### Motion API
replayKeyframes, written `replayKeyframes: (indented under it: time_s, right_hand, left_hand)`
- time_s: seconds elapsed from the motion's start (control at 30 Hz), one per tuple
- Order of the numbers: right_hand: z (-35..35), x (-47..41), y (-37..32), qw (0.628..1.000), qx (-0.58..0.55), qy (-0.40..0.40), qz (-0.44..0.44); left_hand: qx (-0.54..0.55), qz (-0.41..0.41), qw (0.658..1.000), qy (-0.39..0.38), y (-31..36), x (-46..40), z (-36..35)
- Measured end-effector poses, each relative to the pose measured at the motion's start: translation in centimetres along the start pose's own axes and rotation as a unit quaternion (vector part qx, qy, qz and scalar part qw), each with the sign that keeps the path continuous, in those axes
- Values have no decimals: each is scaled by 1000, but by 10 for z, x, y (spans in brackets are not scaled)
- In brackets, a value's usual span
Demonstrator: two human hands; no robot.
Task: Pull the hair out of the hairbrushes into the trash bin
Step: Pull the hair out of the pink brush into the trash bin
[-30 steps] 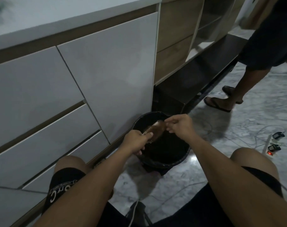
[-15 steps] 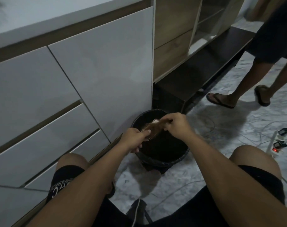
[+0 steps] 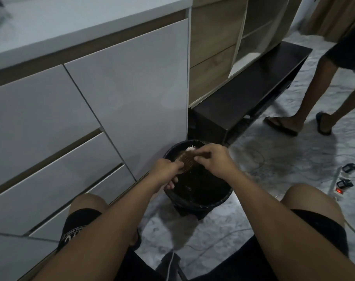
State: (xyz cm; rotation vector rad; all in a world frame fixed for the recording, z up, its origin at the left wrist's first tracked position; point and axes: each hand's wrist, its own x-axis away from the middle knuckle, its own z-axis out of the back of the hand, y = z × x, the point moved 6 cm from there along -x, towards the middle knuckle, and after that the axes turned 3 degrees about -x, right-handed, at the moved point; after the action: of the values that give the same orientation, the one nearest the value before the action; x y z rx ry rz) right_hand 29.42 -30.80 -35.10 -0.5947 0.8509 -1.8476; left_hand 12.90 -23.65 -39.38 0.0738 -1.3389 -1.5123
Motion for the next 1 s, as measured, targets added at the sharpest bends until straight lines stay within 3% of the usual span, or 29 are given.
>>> replayKeyframes:
  time_s: [0.2,0.33,0.47,0.77,1.0]
  right_hand:
    - [22,0,20,970,-155,147,-115]
    - [10,-1,17,980,-147,54,-121]
    - [-5,5,3,995,-89,-8,-44]
    - [14,4,18,977,-117,108,-141]
    - [25,1,36,956,-111,171,-211]
  left_hand:
    - [-5,0,1000,20,-7,-2,5]
    - [-6,-3,1000,12,-5,-2,5]
    - [-11,-7,1000,-1,3,1,3]
    - [0,-1,1000,18,-4,-5,6]
    - [47,26,993,104,-15,-9,21]
